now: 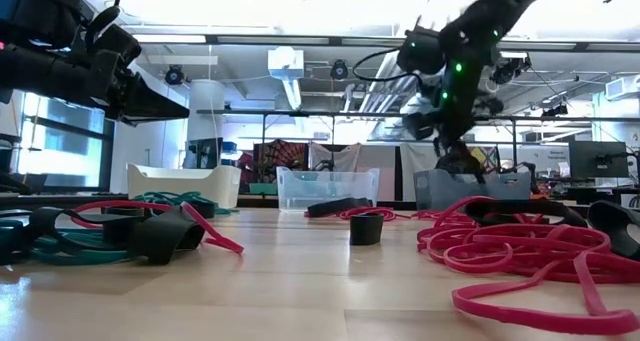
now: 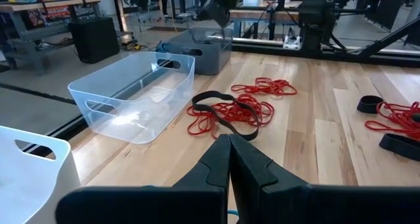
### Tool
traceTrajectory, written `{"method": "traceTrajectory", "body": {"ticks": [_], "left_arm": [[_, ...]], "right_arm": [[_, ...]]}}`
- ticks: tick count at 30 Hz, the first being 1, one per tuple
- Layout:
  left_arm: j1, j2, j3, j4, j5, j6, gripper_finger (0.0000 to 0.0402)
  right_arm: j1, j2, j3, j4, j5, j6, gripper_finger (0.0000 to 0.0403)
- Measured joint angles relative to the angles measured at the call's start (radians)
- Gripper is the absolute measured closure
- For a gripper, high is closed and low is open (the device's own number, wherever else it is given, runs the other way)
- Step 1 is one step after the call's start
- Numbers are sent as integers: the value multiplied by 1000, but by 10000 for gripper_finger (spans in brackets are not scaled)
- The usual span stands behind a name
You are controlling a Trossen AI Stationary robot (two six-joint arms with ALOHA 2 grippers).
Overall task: Sort rubber bands into baskets
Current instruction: Put the black rubber band into the black bin
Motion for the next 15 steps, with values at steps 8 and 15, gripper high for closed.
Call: {"method": "traceTrajectory", "body": {"ticks": [8,15], "left_arm": [[0,0,0,0,-3,1,402],[0,0,0,0,-3,2,401]], "right_arm": [[-20,0,-84,231,-52,-43,403],[-17,-3,-85,274,4,-46,403]]}}
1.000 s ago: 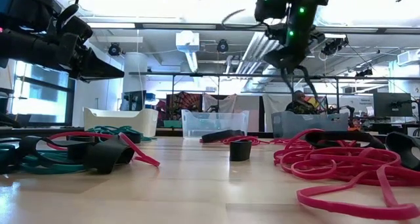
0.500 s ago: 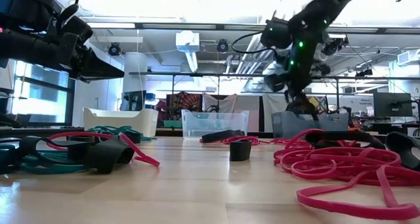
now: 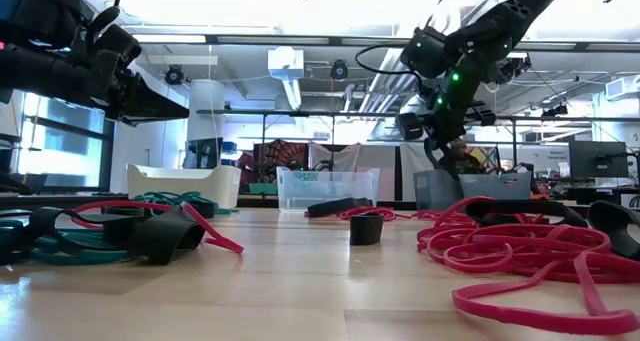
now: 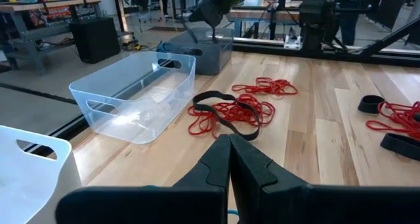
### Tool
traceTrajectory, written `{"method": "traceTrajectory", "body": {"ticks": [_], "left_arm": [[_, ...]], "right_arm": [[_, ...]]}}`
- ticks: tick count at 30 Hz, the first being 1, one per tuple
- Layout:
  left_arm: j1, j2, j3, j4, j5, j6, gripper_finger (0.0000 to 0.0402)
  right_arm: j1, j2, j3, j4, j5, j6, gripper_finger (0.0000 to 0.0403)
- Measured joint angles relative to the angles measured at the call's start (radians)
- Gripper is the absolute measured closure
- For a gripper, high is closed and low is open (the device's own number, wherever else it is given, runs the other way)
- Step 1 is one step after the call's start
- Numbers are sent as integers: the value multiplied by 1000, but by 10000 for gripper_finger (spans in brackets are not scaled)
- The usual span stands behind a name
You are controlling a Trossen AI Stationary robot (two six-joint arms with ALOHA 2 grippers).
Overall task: Sort rubber bands into baskets
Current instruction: Put the black rubber band into the black bin
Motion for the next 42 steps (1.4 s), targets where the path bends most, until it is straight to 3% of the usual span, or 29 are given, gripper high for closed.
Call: {"method": "traceTrajectory", "body": {"ticks": [6,17,23,27,36,42], "left_arm": [[0,0,0,0,0,1,401],[0,0,0,0,-1,0,402],[0,0,0,0,0,0,402],[0,0,0,0,0,0,402],[0,0,0,6,-16,8,401],[0,0,0,6,-15,8,402]], "right_arm": [[-7,-2,0,-11,3,-5,403],[-105,-2,0,-264,-53,-23,403],[-141,-2,0,-309,-58,-34,401],[-145,-2,0,-309,-61,-72,370],[-146,-2,28,-336,-50,-78,250],[-146,-2,75,-382,-67,-97,240]]}}
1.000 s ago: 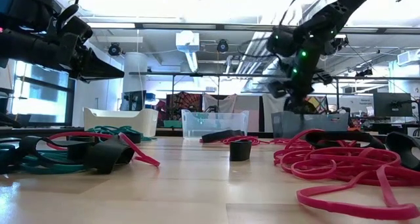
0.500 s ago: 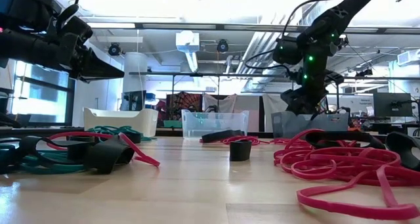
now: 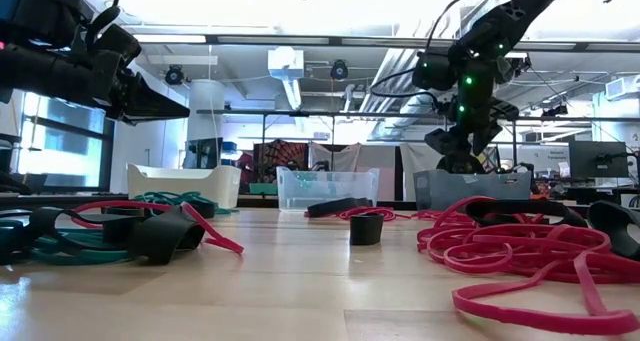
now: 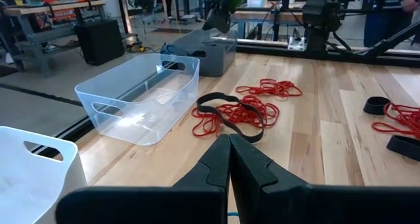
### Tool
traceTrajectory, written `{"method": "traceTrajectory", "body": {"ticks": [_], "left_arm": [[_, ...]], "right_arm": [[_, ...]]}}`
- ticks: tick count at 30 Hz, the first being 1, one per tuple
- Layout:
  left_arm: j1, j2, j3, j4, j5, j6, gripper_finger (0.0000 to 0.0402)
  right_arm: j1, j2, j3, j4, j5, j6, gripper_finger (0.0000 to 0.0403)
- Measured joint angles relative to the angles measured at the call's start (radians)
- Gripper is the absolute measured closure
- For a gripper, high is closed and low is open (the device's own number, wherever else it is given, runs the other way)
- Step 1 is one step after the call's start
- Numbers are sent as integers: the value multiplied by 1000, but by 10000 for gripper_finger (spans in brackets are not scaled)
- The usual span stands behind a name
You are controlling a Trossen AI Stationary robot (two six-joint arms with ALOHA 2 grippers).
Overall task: Sort rubber bands into baskets
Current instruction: Put the black rubber band into the black bin
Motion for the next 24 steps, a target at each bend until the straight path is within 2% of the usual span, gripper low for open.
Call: {"method": "traceTrajectory", "body": {"ticks": [4,8,12,16,19,21,24], "left_arm": [[0,0,0,0,-1,0,401],[0,0,0,0,-8,0,402],[0,0,0,-2,-14,10,402],[0,0,0,-3,-22,17,401],[0,0,0,-3,8,17,401],[0,0,0,-3,11,15,401],[0,0,0,-3,11,1,401]], "right_arm": [[0,0,42,-29,-137,-84,273],[6,0,96,-45,-316,-171,329],[36,0,103,53,-441,-257,391],[80,-1,63,201,-658,-301,388],[137,-1,28,335,-762,-302,394],[186,2,15,387,-785,-308,400],[271,18,12,453,-761,-307,398]]}}
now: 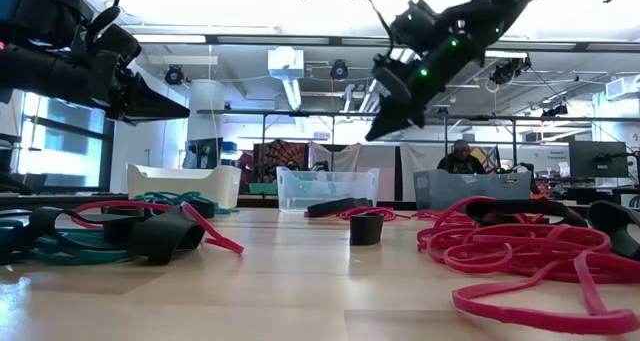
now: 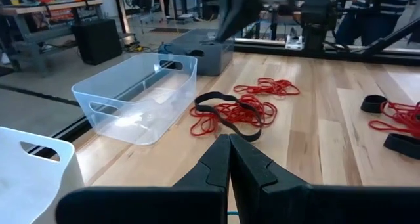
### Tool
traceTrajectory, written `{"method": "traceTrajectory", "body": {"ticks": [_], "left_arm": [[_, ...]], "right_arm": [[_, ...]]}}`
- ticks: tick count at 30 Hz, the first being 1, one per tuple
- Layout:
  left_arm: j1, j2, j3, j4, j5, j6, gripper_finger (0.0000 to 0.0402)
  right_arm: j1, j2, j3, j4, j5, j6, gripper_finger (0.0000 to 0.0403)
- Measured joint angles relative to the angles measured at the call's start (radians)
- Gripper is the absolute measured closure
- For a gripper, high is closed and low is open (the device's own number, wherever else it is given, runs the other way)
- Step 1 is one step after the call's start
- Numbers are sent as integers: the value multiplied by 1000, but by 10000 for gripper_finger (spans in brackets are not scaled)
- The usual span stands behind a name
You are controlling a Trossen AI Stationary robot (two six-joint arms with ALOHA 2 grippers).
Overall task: Sort rubber bands into baskets
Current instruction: Put the black rubber band into the black bin
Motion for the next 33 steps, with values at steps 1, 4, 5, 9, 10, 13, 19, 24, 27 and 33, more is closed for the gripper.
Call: {"method": "traceTrajectory", "body": {"ticks": [1,4,5,9,10,13,19,24,27,33], "left_arm": [[0,0,0,0,0,0,401],[0,0,0,3,0,0,402],[0,0,0,3,0,0,401],[0,0,0,3,-1,-1,402],[0,0,0,3,-2,-1,401],[0,0,0,3,-7,-1,402],[0,0,0,3,-11,-1,401],[0,0,0,3,-11,-1,401],[0,0,0,2,-11,-1,402],[0,0,0,-1,-11,-1,402]], "right_arm": [[25,9,0,23,17,2,394],[87,37,0,76,35,1,375],[101,47,0,91,36,2,367],[147,93,0,118,39,-8,325],[158,106,0,120,39,-23,315],[186,146,1,136,36,-84,285],[225,234,50,133,-24,-191,262],[224,303,92,86,-33,-234,261],[219,336,111,56,-32,-256,261],[216,395,141,15,-15,-273,266]]}}
